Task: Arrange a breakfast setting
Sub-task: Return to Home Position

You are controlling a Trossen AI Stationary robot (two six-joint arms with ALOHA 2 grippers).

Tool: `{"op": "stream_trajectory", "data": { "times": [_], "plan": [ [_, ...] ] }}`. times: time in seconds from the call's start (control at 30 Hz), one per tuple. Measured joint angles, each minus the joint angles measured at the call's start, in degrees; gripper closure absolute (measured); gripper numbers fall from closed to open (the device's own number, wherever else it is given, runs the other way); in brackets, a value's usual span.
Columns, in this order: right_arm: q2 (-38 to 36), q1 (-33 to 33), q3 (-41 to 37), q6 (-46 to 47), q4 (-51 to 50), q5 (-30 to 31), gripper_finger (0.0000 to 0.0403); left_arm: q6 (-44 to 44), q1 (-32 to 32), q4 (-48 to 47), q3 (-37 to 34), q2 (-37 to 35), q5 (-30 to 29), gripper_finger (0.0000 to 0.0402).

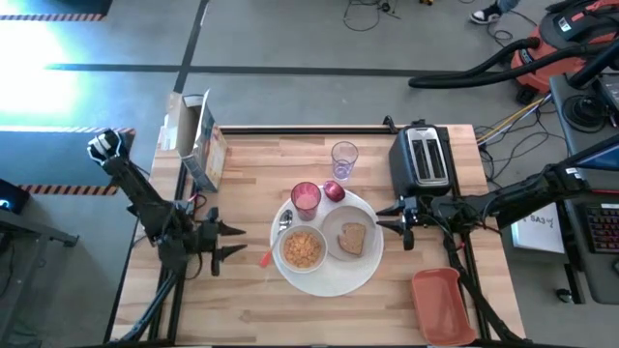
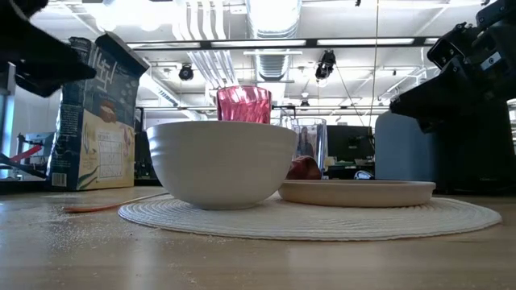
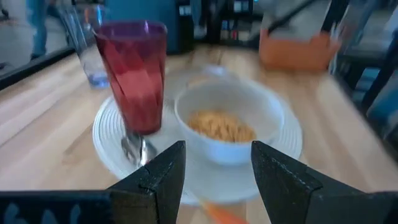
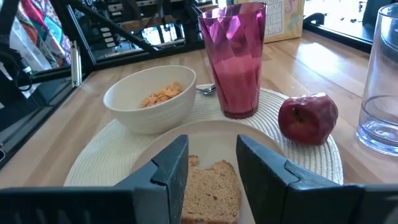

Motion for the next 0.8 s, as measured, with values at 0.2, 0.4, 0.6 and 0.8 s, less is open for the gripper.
{"op": "stream_trajectory", "data": {
  "times": [0.2,0.4,0.6,0.8],
  "plan": [
    [0.0,0.0,0.0,0.0,0.0,0.0,0.0273,14.4,3.7,23.1,-11.2,-10.4,3.3,0.0235],
    [0.0,0.0,0.0,0.0,0.0,0.0,0.0271,21.7,7.1,29.3,-15.1,-17.0,10.9,0.0235],
    [0.0,0.0,0.0,0.0,0.0,0.0,0.0276,24.9,10.1,25.1,-16.1,-24.3,15.2,0.0235],
    [0.0,0.0,0.0,0.0,0.0,0.0,0.027,24.3,12.0,16.1,-16.7,-31.8,15.6,0.0235]
  ]
}}
